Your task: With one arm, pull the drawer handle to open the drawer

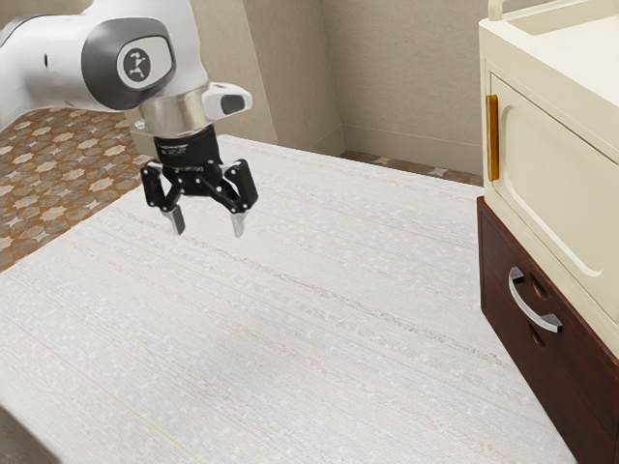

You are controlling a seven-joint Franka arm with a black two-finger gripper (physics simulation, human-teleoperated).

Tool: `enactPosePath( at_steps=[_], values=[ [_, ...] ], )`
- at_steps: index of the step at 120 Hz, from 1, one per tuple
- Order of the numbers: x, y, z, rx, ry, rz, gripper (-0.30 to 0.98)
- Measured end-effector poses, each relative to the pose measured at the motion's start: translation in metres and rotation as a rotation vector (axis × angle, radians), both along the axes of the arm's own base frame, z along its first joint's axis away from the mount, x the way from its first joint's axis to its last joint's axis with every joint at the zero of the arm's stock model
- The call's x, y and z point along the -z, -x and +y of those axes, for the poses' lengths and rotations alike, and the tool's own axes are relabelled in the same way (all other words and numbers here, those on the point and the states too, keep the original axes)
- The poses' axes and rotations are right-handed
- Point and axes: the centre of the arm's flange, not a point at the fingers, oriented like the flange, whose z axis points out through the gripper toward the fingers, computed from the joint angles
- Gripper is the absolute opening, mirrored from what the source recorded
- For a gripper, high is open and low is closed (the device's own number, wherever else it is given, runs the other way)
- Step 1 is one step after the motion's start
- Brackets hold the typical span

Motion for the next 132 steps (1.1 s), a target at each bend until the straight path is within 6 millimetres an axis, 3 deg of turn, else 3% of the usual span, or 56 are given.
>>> enactPosePath(
  at_steps=[28,32,46,58,83,95,120,132],
  values=[
    [-0.004,-0.001,0.000,0.083,0.006,-0.020,0.69],
    [-0.015,0.000,0.000,0.092,0.002,-0.040,0.69],
    [-0.085,0.019,-0.004,0.124,-0.019,-0.149,0.69],
    [-0.099,0.031,-0.005,0.132,-0.017,-0.139,0.69],
    [-0.092,0.034,-0.022,0.129,0.000,-0.085,0.69],
    [-0.075,0.038,-0.037,0.096,0.030,-0.033,0.69],
    [-0.047,0.089,-0.086,0.045,0.073,0.040,0.69],
    [-0.034,0.114,-0.093,-0.023,0.079,0.040,0.69]
  ],
)
